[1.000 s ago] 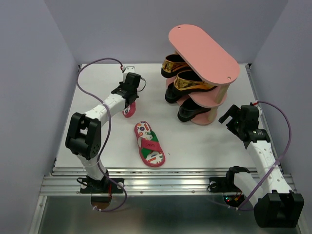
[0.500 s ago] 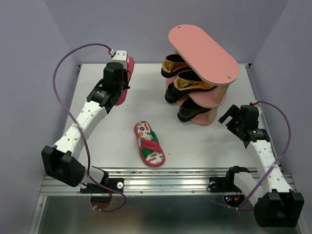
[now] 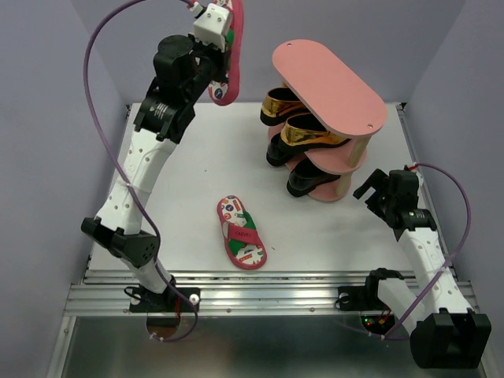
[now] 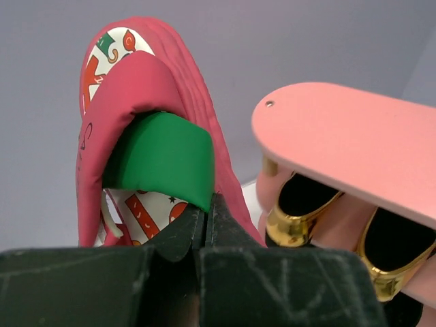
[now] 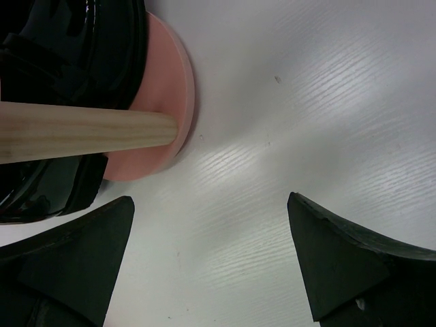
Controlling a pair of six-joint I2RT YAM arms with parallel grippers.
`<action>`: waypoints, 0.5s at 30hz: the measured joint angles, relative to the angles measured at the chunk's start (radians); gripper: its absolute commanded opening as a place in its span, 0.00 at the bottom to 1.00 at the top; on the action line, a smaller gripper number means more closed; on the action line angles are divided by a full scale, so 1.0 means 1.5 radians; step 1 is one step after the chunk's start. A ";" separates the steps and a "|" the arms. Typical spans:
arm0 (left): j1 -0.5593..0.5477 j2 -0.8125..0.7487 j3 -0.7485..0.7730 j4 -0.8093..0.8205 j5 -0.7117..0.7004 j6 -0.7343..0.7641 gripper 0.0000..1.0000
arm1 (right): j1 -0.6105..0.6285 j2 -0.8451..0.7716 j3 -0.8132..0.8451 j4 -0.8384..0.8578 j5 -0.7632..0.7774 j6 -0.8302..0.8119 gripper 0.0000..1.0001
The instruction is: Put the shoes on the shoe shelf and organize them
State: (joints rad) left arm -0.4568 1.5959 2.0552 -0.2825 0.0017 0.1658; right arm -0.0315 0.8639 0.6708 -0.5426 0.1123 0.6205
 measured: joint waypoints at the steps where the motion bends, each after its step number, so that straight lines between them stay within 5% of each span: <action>1: -0.011 0.026 0.034 0.001 0.015 0.010 0.00 | 0.000 -0.002 0.000 0.000 0.000 0.000 1.00; 7: -0.049 0.154 0.169 -0.019 0.085 0.047 0.00 | 0.000 -0.011 0.001 -0.002 0.001 0.000 1.00; 15: -0.070 0.227 0.185 -0.019 0.172 0.084 0.00 | 0.000 -0.028 0.001 -0.011 0.001 0.000 1.00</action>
State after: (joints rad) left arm -0.5625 1.9362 2.3325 -0.3107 0.2596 0.2920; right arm -0.0315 0.8211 0.6724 -0.5587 0.1139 0.6205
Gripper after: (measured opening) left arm 0.048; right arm 0.998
